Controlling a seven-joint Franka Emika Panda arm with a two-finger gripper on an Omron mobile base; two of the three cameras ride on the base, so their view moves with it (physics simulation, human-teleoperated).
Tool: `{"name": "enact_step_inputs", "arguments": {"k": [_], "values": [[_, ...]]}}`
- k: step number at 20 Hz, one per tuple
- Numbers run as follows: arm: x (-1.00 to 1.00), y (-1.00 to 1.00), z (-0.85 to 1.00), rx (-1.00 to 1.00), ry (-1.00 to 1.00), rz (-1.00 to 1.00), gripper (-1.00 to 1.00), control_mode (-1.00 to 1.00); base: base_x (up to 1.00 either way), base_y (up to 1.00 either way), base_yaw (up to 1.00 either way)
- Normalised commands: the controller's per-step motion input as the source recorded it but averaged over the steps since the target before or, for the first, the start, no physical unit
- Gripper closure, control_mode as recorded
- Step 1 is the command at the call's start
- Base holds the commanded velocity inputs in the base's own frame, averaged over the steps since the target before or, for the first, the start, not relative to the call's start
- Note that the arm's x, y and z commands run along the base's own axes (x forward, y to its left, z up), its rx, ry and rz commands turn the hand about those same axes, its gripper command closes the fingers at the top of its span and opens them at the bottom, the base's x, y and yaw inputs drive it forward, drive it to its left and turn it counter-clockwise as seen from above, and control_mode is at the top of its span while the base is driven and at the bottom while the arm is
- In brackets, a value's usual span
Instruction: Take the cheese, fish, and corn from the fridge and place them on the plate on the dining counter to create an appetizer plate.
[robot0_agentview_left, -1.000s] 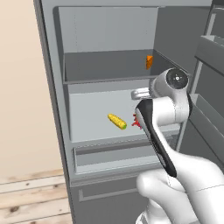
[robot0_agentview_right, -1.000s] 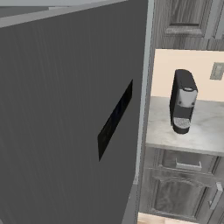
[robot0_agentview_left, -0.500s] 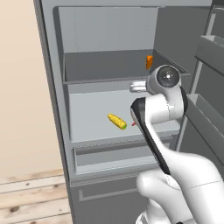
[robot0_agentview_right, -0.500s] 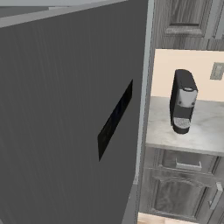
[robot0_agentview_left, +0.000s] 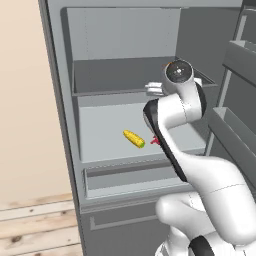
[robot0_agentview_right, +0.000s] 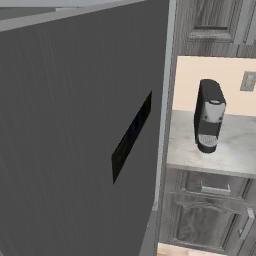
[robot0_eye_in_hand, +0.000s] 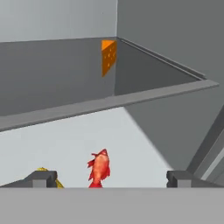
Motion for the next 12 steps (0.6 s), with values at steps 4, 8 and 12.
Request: {"name": "enact_step_inputs", "arguments": {"k": [4, 8, 12], "values": [[0.23, -0.23, 0.18, 0.1, 0.08, -0.11, -1.0, -1.0, 0.0, 0.0, 0.0], [0.31, -0.23, 0.05, 0.08, 0.06, -0.09, -1.0, -1.0, 0.0, 0.0, 0.0], [0.38, -0.19, 0.0, 0.02, 0.02, -0.08, -1.0, -1.0, 0.0, 0.0, 0.0]]}}
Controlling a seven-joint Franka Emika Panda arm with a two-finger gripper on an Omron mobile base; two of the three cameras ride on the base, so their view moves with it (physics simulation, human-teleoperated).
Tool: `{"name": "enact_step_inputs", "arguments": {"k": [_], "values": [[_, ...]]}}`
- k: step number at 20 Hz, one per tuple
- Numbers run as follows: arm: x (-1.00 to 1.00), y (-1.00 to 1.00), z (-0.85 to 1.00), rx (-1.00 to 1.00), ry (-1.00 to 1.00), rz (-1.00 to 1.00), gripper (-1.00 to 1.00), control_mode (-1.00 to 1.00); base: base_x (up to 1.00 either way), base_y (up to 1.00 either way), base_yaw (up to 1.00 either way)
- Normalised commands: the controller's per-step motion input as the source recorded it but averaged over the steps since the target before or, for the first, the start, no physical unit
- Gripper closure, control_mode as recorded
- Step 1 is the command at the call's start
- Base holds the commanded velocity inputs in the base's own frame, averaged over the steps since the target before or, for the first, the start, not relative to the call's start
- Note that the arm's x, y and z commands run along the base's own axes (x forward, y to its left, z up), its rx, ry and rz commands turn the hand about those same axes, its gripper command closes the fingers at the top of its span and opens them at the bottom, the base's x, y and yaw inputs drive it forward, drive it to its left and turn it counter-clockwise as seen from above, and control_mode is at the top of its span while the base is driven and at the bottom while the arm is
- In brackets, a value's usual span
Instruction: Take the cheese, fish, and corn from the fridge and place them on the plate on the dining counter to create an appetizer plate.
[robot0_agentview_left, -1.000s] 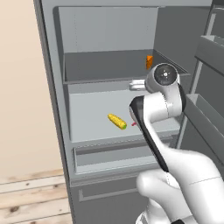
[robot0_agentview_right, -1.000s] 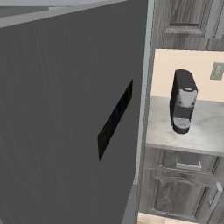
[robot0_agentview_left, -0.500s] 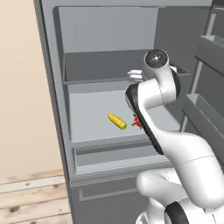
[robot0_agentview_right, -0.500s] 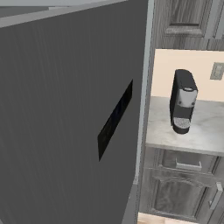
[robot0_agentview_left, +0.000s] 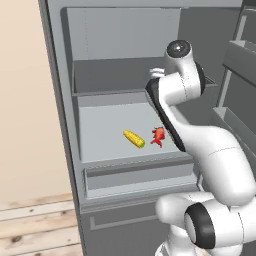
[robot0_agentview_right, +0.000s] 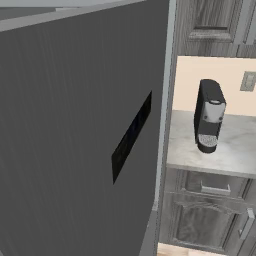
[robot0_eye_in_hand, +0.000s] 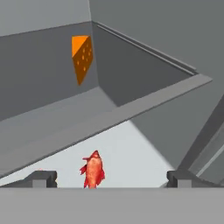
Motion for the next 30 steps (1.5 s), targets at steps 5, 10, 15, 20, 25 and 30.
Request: {"name": "enact_step_inputs", "arguments": {"k": [5, 10, 15, 20, 25, 30], "values": [[0.37, -0.19, 0.0, 0.0, 0.0, -0.03, -1.0, -1.0, 0.0, 0.0, 0.0], [0.29, -0.2, 0.0, 0.02, 0.0, 0.0, -1.0, -1.0, 0.0, 0.0, 0.0], [0.39, -0.04, 0.0, 0.0, 0.0, 0.0, -1.0, -1.0, 0.0, 0.0, 0.0], [0.51, 0.0, 0.0, 0.0, 0.0, 0.0, -1.0, -1.0, 0.0, 0.0, 0.0], [0.59, 0.0, 0.0, 0.0, 0.0, 0.0, -1.0, -1.0, 0.0, 0.0, 0.0], [0.62, -0.03, 0.0, 0.0, 0.0, 0.0, -1.0, -1.0, 0.0, 0.0, 0.0]]}}
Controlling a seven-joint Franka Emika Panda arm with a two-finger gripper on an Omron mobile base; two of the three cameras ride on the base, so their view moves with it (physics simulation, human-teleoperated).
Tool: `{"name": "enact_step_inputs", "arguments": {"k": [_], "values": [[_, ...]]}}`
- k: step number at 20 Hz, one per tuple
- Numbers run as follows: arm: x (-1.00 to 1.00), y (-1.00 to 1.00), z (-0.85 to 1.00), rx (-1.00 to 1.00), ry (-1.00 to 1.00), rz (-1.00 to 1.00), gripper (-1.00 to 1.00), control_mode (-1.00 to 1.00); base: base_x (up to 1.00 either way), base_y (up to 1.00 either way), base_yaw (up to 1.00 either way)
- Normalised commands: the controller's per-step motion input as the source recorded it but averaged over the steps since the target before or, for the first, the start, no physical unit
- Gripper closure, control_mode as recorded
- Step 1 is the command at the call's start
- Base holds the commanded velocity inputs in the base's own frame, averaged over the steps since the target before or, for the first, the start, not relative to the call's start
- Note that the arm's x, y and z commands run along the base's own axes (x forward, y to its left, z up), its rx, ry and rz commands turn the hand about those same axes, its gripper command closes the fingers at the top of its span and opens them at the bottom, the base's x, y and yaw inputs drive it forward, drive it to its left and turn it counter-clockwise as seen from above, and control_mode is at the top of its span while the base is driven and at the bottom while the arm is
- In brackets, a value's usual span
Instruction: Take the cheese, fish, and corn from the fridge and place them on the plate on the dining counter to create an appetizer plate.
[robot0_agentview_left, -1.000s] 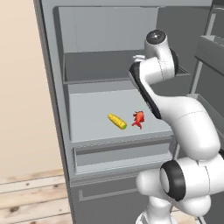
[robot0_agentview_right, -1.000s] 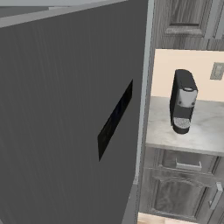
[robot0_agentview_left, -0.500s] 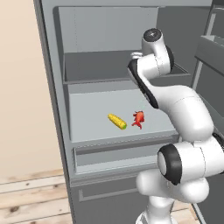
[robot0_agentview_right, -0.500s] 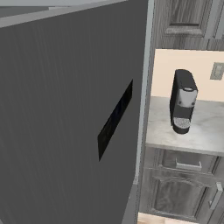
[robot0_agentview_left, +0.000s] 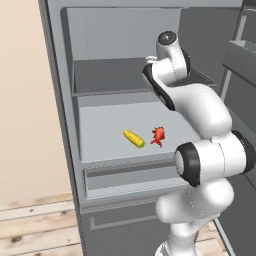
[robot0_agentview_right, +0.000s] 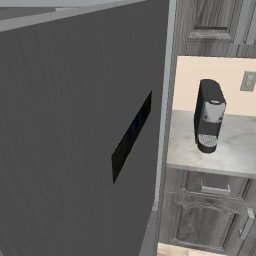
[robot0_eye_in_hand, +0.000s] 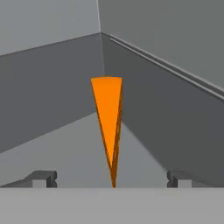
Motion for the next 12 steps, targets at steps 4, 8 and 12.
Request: {"name": "enact_step_inputs", "arguments": {"k": [4, 8, 12], "values": [[0.57, -0.12, 0.0, 0.0, 0.0, 0.0, -1.0, -1.0, 0.0, 0.0, 0.0], [0.44, -0.23, 0.0, 0.0, 0.0, -0.03, -1.0, -1.0, 0.0, 0.0, 0.0], [0.12, -0.21, 0.0, 0.0, 0.0, -0.08, 1.0, -1.0, 0.0, 0.0, 0.0]]}}
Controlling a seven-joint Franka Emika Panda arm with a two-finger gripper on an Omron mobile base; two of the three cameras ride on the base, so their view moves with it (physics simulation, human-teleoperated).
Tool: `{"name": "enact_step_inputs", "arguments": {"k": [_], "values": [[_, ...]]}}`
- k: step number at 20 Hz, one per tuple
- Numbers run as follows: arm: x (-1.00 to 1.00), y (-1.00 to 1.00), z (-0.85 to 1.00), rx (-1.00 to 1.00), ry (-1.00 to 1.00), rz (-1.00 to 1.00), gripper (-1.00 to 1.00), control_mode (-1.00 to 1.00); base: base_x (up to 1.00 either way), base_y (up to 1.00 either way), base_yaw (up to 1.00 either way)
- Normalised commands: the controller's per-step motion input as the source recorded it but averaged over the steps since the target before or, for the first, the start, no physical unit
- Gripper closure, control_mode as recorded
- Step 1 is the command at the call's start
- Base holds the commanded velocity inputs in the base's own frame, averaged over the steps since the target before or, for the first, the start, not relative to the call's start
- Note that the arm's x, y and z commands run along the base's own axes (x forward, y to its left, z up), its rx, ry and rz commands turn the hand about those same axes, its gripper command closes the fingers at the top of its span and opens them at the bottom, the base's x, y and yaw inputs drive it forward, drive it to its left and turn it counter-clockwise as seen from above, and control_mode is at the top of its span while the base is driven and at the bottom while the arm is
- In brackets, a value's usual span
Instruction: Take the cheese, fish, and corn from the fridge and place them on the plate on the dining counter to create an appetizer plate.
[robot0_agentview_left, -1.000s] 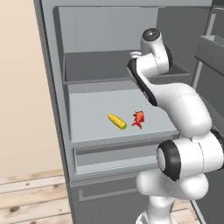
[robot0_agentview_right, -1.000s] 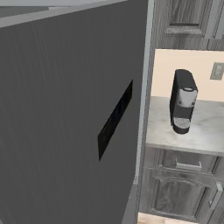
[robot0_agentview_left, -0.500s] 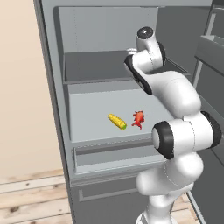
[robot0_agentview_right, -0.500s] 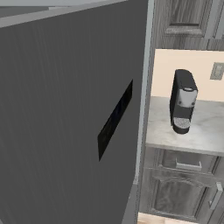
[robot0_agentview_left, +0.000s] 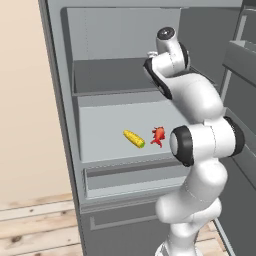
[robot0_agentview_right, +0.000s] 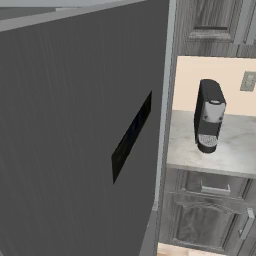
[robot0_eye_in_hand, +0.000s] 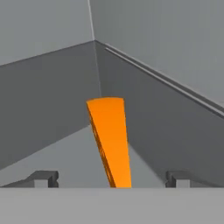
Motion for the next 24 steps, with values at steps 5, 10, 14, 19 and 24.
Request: {"name": "enact_step_inputs", "arguments": {"k": [5, 10, 14, 19, 24], "values": [[0.0, -0.01, -0.12, 0.0, -0.02, -0.1, 1.0, -1.0, 0.0, 0.0, 0.0], [-0.15, 0.0, -0.34, 0.0, -0.13, -0.01, 1.0, -1.0, 0.0, 0.0, 0.0], [-0.14, 0.0, -0.15, 0.0, -0.11, 0.0, 1.0, -1.0, 0.0, 0.0, 0.0], [-0.34, 0.15, 0.0, 0.0, 0.0, 0.0, 1.0, -1.0, 0.0, 0.0, 0.0], [-0.33, 0.5, 0.09, -0.01, 0.07, 0.0, 1.0, -1.0, 0.0, 0.0, 0.0]]}}
